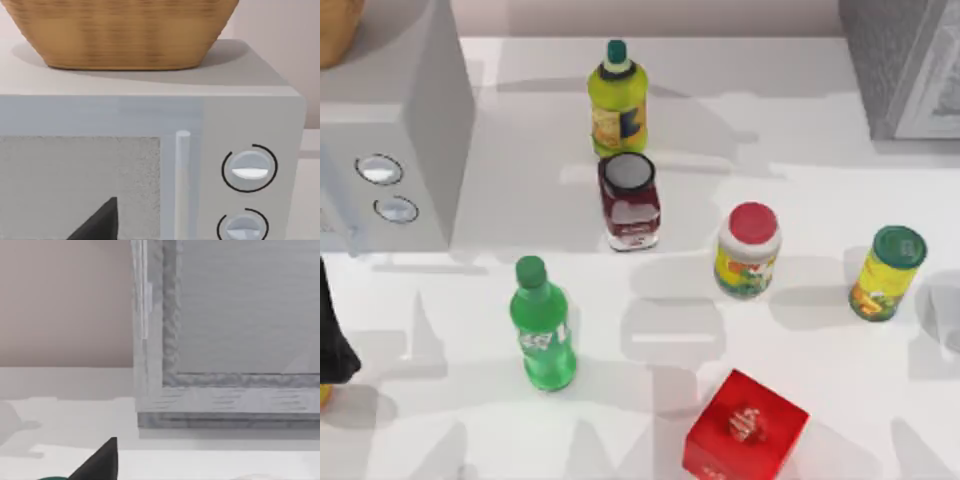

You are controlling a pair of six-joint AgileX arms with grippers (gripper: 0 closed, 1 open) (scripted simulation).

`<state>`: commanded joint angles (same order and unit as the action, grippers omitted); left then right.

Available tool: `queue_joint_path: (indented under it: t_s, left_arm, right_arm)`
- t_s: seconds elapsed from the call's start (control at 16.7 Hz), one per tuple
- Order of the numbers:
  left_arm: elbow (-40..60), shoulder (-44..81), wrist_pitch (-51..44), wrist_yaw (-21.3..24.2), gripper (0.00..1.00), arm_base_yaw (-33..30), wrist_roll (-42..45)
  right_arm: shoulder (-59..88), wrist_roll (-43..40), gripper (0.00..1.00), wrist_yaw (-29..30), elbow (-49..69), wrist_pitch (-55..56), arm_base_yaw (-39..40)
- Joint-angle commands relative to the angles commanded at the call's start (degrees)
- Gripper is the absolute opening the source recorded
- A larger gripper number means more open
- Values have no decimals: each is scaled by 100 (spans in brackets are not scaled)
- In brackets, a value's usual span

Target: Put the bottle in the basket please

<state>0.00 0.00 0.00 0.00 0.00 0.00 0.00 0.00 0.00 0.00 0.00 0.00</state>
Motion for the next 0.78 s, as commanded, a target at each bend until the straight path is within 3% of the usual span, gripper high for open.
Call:
queue_joint_path:
  t_s: [0.36,0.78]
  left_arm:
    - [-64,610,604,243,100,-138,93]
    - [-290,3755,3563,1218,100,-682,384]
  right_arm:
    - [0,0,100,0,0,0,0]
    - [0,0,100,0,0,0,0]
